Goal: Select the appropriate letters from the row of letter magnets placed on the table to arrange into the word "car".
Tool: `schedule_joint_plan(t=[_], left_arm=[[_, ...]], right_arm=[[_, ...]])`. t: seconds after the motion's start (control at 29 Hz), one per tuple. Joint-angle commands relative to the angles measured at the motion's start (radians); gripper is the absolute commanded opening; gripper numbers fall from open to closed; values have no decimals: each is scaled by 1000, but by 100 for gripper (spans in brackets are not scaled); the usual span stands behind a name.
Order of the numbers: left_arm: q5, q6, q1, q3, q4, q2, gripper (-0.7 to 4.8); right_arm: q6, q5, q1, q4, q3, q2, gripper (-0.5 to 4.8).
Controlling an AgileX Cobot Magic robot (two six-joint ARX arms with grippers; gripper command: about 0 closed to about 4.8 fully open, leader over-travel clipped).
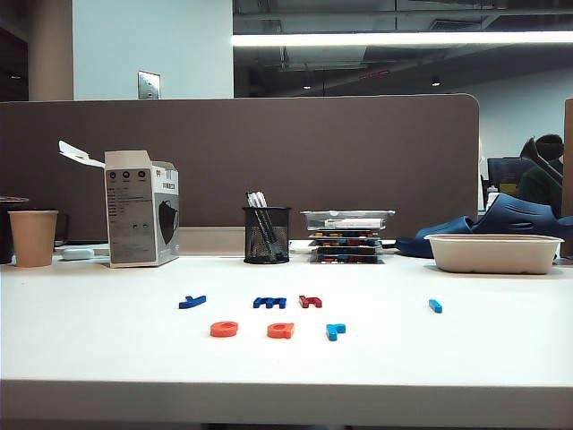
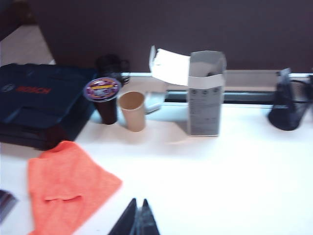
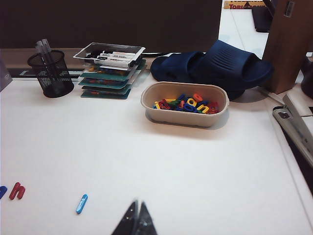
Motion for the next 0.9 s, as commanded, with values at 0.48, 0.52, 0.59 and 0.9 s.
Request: schedule_joint_plan(t=[0.48, 0.52, 0.59, 0.9], left_arm=[[87, -37, 0, -452, 158, -618, -6], [101, -32, 0, -480, 183, -642, -6], [118, -10, 0, -536, 241, -682, -6], [143, -34, 0, -772, 461, -686, -6]], right_arm=[[92, -10, 1, 188, -230, -289, -2], [93, -8, 2, 197, -240, -302, -2], [93, -8, 2, 220, -273, -330, -2], [105, 3, 2, 361, -444, -343, -2]])
